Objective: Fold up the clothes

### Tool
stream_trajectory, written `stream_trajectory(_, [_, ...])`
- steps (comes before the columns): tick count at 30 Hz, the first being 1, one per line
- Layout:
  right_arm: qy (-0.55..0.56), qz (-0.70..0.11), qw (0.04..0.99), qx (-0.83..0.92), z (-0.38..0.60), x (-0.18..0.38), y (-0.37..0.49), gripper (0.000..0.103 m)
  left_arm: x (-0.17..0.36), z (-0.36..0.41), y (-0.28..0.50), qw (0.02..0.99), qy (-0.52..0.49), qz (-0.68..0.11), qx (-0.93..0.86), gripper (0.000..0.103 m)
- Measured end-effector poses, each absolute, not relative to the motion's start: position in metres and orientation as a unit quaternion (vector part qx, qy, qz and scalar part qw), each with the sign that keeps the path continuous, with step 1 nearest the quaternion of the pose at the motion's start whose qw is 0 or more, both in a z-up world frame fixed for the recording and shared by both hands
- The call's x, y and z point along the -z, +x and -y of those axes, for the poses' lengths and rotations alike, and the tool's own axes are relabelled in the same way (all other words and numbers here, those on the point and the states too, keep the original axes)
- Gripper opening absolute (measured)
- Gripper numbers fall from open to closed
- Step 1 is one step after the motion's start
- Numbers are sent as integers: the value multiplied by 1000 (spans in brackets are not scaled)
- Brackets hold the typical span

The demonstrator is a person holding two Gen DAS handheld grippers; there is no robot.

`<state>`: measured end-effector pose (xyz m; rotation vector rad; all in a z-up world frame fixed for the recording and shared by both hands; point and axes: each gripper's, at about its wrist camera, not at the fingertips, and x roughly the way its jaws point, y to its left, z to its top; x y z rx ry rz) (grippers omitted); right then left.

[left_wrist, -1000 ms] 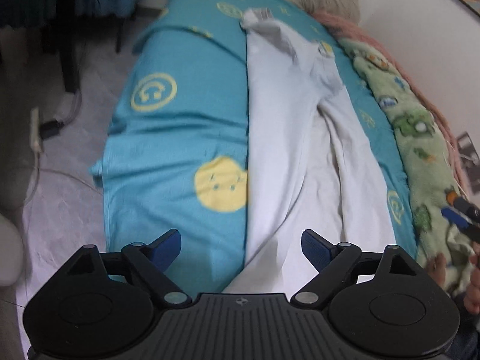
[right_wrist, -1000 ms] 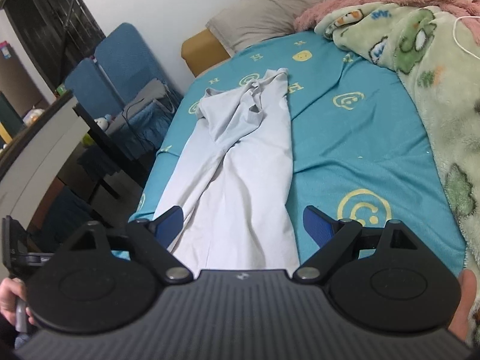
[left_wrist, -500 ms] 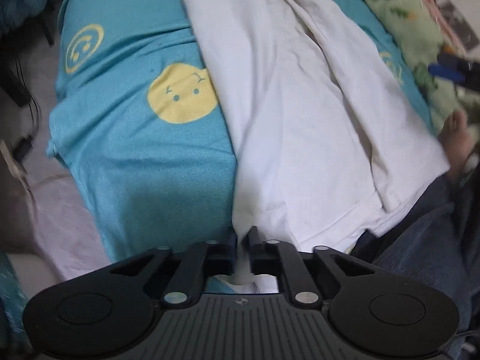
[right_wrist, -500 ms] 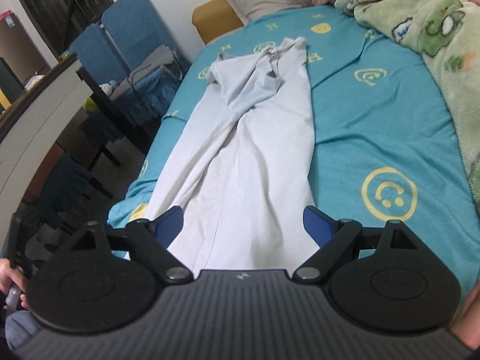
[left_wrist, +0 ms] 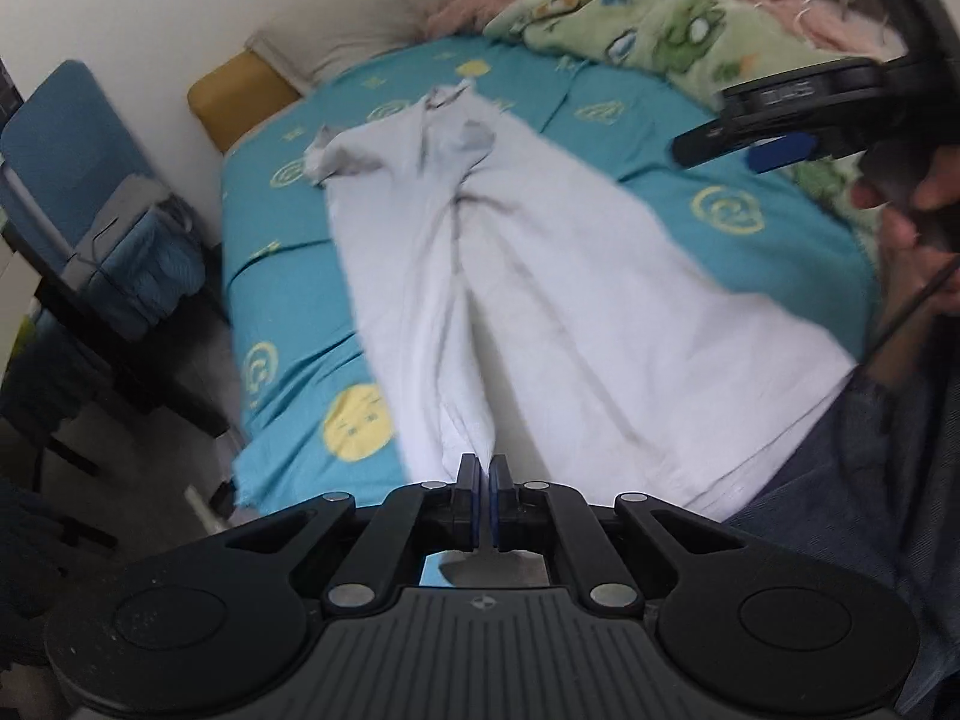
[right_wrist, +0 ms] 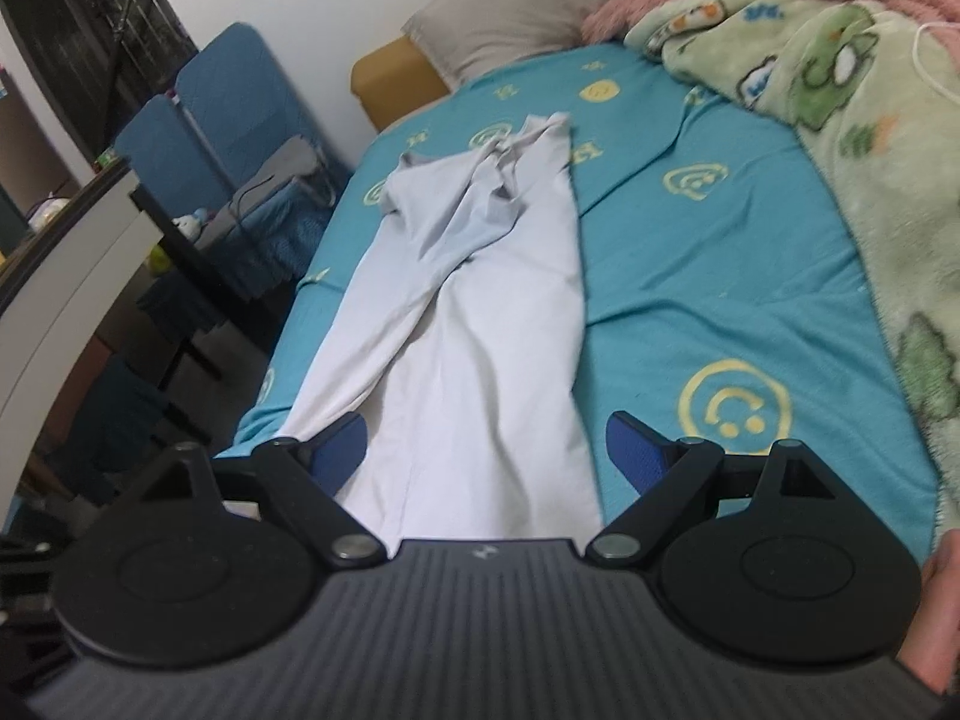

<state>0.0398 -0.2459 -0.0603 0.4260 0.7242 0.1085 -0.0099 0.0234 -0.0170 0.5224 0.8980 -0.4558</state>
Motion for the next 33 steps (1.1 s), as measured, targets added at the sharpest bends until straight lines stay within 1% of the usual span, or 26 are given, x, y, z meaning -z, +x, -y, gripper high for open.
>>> stream_trajectory(2, [204, -342, 916, -49, 248, 58, 38, 88, 24, -6, -18, 841, 238, -425, 234, 2])
stream_trajectory(5, [201, -324, 923, -48, 251, 54, 34, 88, 50, 18, -16, 828, 222, -444, 262, 2])
stream_trajectory(8, [196, -285, 937, -58, 250, 46, 27, 88, 73, 25, -4, 821, 158, -474, 275, 5])
stream_trajectory(9, [191, -274, 941, -58, 248, 44, 26, 88, 78, 25, 1, 820, 131, -484, 276, 8])
stream_trajectory(11, [184, -256, 947, -56, 246, 41, 23, 88, 79, 22, 7, 827, 102, -481, 271, 18])
stream_trajectory(13, [181, -252, 949, -51, 245, 41, 25, 88, 74, 15, 12, 841, 84, -469, 254, 54])
stream_trajectory(16, [164, -251, 953, -49, 235, 47, 39, 88, 65, -6, 26, 865, 35, -447, 224, 72])
stream_trajectory(17, [154, -250, 955, -49, 229, 50, 46, 88, 62, -14, 32, 876, 16, -434, 211, 75])
stream_trajectory(18, [144, -250, 956, -49, 223, 53, 53, 88, 61, -22, 36, 887, 2, -418, 193, 82])
stream_trajectory(21, [115, -247, 961, -50, 205, 62, 75, 88, 56, -44, 50, 918, -42, -368, 140, 87])
stream_trajectory(23, [95, -245, 964, -50, 193, 68, 90, 88, 61, -55, 59, 929, -57, -352, 102, 89])
stream_trajectory(29, [47, -293, 953, -54, 152, 129, 150, 88, 80, -71, 77, 918, -93, -381, 65, 89])
stream_trajectory(32, [13, -316, 947, -57, 138, 162, 163, 88, 85, -72, 79, 915, -101, -385, 67, 89])
stream_trajectory(33, [-6, -320, 946, -55, 133, 172, 164, 90, 89, -72, 81, 913, -102, -390, 66, 89])
